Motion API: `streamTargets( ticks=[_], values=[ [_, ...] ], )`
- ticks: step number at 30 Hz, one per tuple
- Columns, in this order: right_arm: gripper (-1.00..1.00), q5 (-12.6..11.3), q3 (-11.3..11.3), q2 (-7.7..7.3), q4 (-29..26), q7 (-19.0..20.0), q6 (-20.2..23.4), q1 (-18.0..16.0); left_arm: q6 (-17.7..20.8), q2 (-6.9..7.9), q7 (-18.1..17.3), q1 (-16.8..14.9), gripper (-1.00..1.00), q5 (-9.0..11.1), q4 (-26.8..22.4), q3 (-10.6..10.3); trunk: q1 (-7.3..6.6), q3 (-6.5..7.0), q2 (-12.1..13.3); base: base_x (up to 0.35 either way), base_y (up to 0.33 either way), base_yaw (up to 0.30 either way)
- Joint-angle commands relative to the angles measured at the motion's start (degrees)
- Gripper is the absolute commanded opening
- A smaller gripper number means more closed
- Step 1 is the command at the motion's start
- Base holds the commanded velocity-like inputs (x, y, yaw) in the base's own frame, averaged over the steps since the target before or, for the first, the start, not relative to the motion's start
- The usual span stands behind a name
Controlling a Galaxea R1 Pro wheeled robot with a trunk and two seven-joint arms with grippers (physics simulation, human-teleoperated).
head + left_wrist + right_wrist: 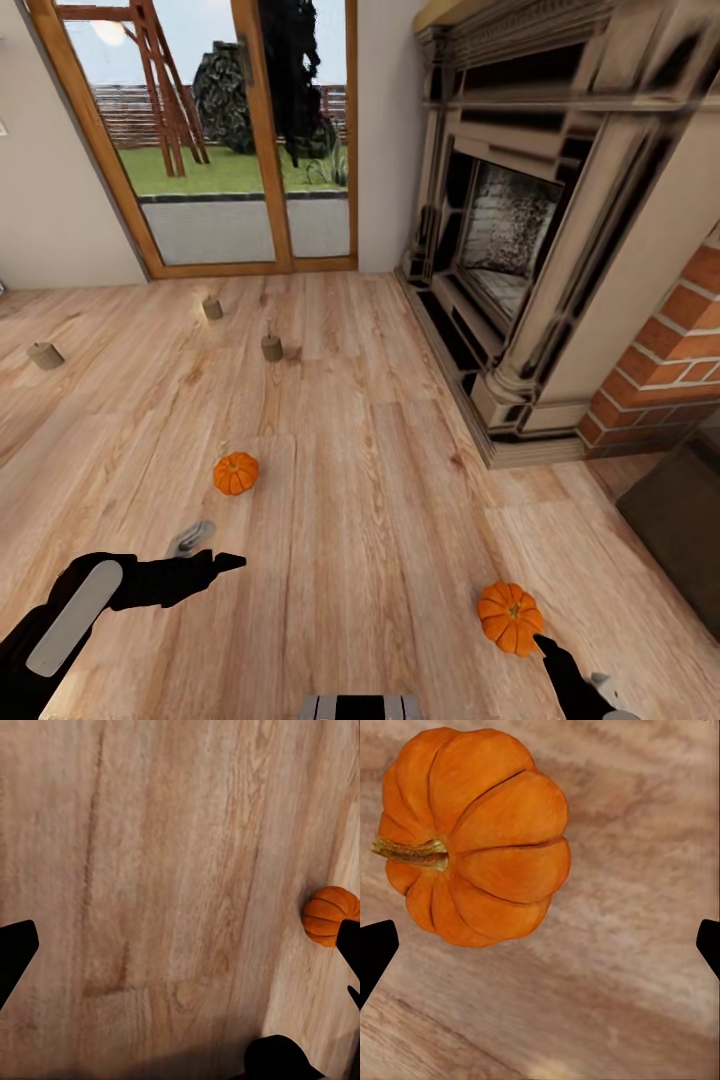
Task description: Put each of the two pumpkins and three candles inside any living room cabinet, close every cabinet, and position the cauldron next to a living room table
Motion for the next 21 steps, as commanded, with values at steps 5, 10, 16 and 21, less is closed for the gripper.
streamTargets(
  ticks=[5, 10, 16, 21],
  values=[
    [1.00, -0.56, 0.20, -0.02, 0.05, 3.49, -0.75, -0.03, 0.12, 0.04, -0.13, -0.03, 1.00, -0.10, -0.02, -0.07, 0.11, -1.16, -0.09, 0.000, 0.000, 0.000],
    [1.00, -0.56, 0.11, -0.01, 0.33, 4.60, -1.42, -0.03, 0.12, 0.04, -0.13, -0.03, 1.00, -0.10, -0.02, -0.08, 0.24, -2.26, -0.15, 0.000, 0.000, 0.000],
    [1.00, -0.56, 0.10, 0.23, 0.60, 4.69, -3.84, -0.03, 0.12, 0.04, -0.13, -0.04, 1.00, -0.10, -0.03, -0.09, 0.40, -3.59, -0.23, 0.000, 0.000, 0.000],
    [1.00, -0.72, 0.06, 0.31, 0.62, 4.69, -4.21, -0.03, 0.12, 0.04, -0.13, -0.03, 1.00, -0.10, -0.08, -0.14, 0.53, -4.70, -0.30, 0.000, 0.000, 0.000]
  ],
)
